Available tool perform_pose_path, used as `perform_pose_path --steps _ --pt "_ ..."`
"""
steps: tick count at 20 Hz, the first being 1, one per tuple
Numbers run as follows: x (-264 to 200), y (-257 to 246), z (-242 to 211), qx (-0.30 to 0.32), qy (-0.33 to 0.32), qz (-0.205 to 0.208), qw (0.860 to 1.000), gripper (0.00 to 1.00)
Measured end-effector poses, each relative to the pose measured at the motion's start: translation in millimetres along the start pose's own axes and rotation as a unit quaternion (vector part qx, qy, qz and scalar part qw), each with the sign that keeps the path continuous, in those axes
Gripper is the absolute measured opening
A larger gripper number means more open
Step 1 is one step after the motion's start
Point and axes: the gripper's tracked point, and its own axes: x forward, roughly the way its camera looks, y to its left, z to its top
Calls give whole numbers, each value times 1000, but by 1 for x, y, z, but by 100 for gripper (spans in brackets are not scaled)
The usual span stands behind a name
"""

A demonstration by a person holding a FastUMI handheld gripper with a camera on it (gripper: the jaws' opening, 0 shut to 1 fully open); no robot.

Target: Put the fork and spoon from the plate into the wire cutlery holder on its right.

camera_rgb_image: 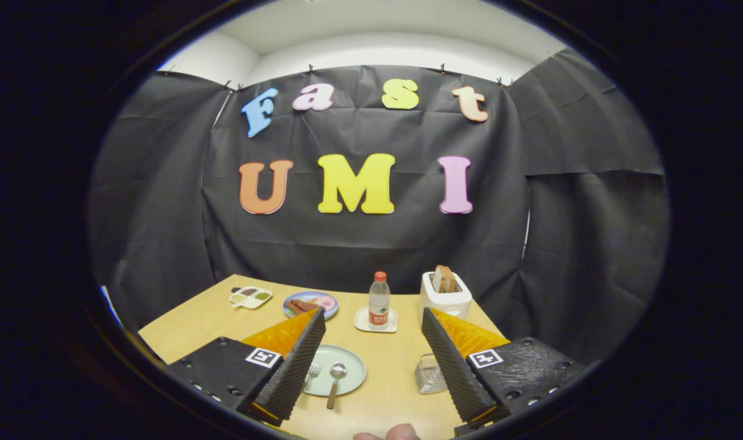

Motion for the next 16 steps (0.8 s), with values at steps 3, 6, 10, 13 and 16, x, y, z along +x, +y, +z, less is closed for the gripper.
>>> perform_pose_path --steps 3,6,10,13,16 --pt "5 7 -13 -3 15 5 1000 95" --pt "8 15 -34 -2 53 21 998 95" --pt "19 30 -86 -13 142 54 988 96" --pt "29 41 -116 -26 193 62 979 95" --pt "48 51 -143 -56 219 57 972 96"
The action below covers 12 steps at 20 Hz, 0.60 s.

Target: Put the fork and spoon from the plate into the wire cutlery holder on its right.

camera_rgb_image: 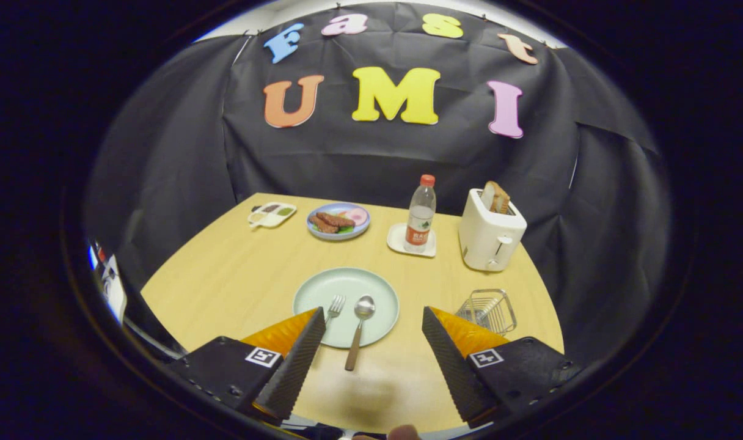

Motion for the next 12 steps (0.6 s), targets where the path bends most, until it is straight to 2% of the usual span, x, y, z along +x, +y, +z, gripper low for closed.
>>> perform_pose_path --steps 7,12 --pt "80 19 -62 -5 120 3 993 96" --pt "83 20 -99 14 207 10 978 89"
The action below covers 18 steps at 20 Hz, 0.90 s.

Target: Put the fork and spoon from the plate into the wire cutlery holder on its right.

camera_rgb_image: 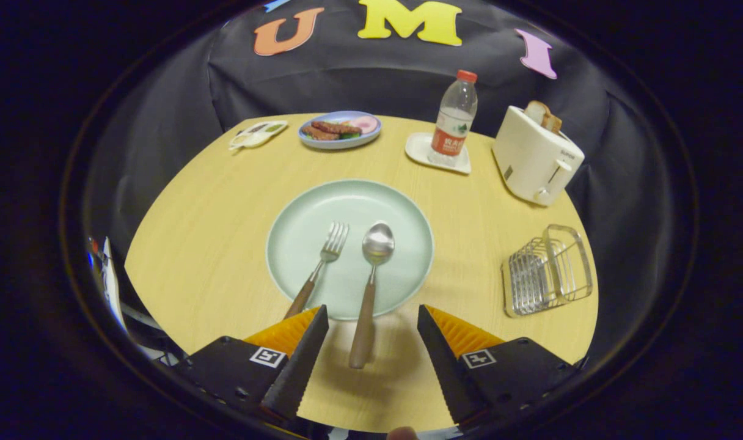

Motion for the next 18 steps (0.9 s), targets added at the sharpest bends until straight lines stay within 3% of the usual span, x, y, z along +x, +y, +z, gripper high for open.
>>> perform_pose_path --steps 4,5,9,11,13,15,18 --pt "9 2 -6 6 42 0 999 80" --pt "12 2 -7 2 53 -1 999 66" --pt "19 9 -17 -5 104 12 994 61" --pt "24 7 -17 -6 114 5 994 25" --pt "23 4 -19 -9 126 -1 992 24" --pt "24 1 -18 -13 132 4 991 8" --pt "13 1 -9 -14 125 15 992 1"
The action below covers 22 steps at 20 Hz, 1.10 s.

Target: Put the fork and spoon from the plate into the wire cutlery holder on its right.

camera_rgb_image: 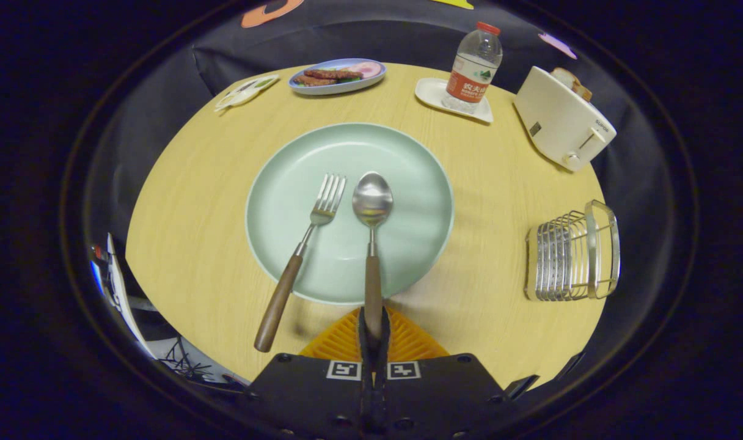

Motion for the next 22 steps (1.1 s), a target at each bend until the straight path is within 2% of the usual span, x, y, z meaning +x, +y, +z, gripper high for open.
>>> perform_pose_path --steps 6,10,16,22 --pt "-37 -1 6 24 -17 32 999 1" --pt "-84 -23 7 39 -37 41 998 1" --pt "-149 -107 -3 80 -46 7 996 1" --pt "-158 -175 -25 136 7 -14 991 1"
